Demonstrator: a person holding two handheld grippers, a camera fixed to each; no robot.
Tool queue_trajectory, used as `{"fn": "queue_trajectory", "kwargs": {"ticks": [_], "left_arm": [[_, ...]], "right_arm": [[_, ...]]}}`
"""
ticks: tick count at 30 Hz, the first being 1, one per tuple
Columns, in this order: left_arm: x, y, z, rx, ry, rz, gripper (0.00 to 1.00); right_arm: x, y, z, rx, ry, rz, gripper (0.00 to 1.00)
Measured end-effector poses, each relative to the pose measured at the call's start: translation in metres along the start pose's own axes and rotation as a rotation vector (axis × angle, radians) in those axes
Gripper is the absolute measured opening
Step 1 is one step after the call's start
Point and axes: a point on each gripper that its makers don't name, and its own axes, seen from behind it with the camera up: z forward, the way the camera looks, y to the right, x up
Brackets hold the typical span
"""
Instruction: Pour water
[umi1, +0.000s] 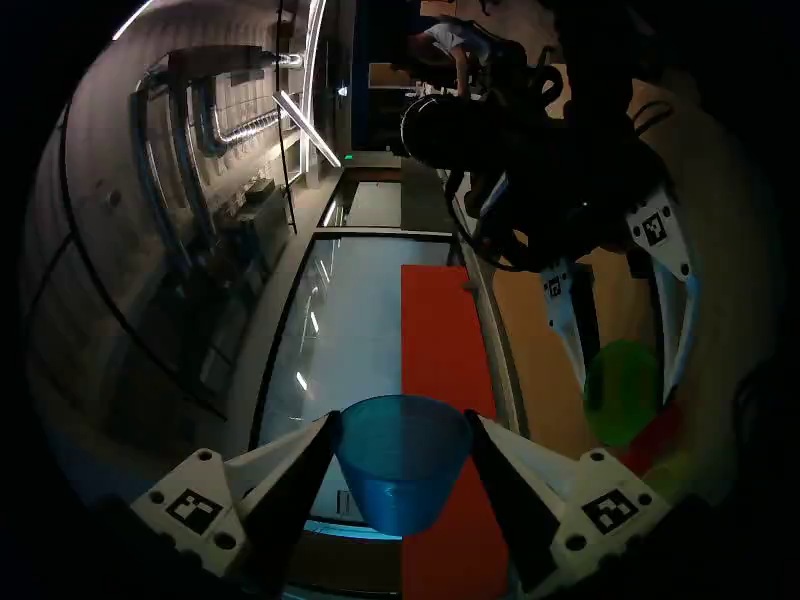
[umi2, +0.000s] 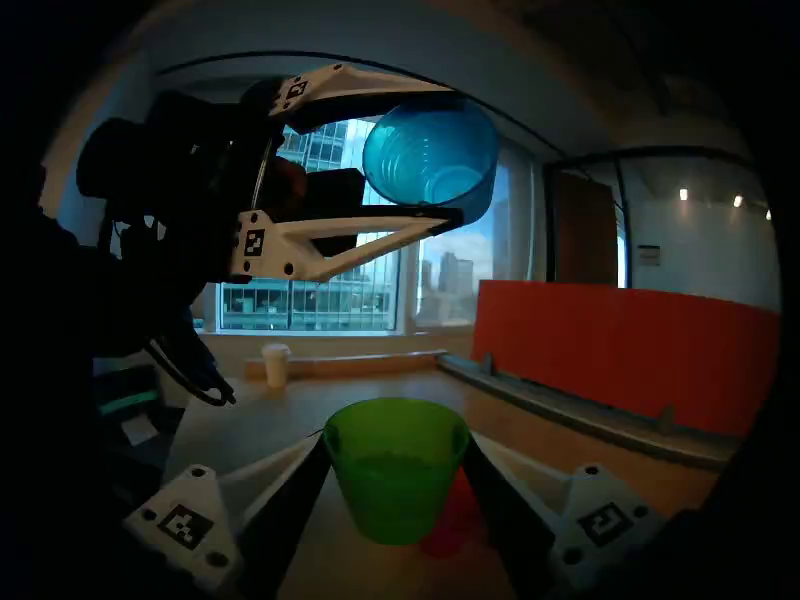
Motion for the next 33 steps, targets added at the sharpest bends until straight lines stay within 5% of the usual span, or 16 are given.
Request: {"fn": "queue_trajectory", "kwargs": {"ticks": [8, 14, 33], "left_arm": [[-0.004, 0.000, 0.001, 0.003, 0.002, -0.030, 0.90], [-0.011, 0.003, 0.000, 0.016, -0.002, -0.111, 0.90], [-0.037, 0.041, -0.008, 0.035, -0.009, -0.642, 0.89]], "right_arm": [[-0.001, 0.001, 0.001, -0.003, 0.001, 0.001, 0.90], [-0.002, 0.003, 0.000, -0.007, 0.002, 0.006, 0.90], [-0.006, 0.003, -0.005, -0.020, -0.001, 0.020, 0.90]]}}
